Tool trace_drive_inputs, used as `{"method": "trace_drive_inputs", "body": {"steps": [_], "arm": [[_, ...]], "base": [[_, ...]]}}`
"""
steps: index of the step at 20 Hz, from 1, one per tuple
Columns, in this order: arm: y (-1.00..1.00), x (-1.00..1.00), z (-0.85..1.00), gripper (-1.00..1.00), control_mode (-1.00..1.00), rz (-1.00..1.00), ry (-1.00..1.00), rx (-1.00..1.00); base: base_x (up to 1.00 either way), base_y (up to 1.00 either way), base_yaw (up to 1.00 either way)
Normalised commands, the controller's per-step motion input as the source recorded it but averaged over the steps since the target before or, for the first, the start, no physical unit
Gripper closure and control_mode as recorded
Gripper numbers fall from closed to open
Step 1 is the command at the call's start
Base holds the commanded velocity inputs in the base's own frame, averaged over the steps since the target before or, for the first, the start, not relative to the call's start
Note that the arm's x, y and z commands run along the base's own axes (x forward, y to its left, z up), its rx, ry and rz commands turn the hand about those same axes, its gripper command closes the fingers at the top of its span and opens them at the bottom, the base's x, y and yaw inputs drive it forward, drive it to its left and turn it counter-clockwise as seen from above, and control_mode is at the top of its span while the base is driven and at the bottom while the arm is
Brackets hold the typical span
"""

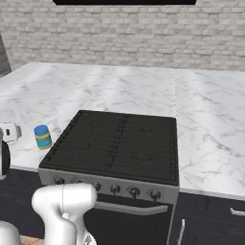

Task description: Collect the turmeric, mayonnaise, and shaker from the cabinet and place them next to the stove.

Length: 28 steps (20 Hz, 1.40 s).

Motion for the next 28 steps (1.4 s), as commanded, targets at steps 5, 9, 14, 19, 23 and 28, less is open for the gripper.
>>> {"method": "trace_drive_inputs", "body": {"steps": [5, 9, 14, 19, 23, 28], "arm": [[0.00, 0.00, 0.00, -1.00, 1.00, 0.00, 0.00, 0.00], [0.00, 0.00, 0.00, -1.00, 1.00, 0.00, 0.00, 0.00], [0.00, 0.00, 0.00, -1.00, 1.00, 0.00, 0.00, 0.00], [0.00, 0.00, 0.00, -1.00, 1.00, 0.00, 0.00, 0.00], [0.00, 0.00, 0.00, -1.00, 1.00, 0.00, 0.00, 0.00], [0.00, 0.00, 0.00, -1.00, 1.00, 0.00, 0.00, 0.00]], "base": [[-0.52, -0.27, -0.39], [-0.30, -0.29, -0.53], [-0.06, -0.42, -0.55], [0.00, -0.54, -0.59], [0.00, -0.72, -0.51], [0.00, -0.93, -0.46]]}}
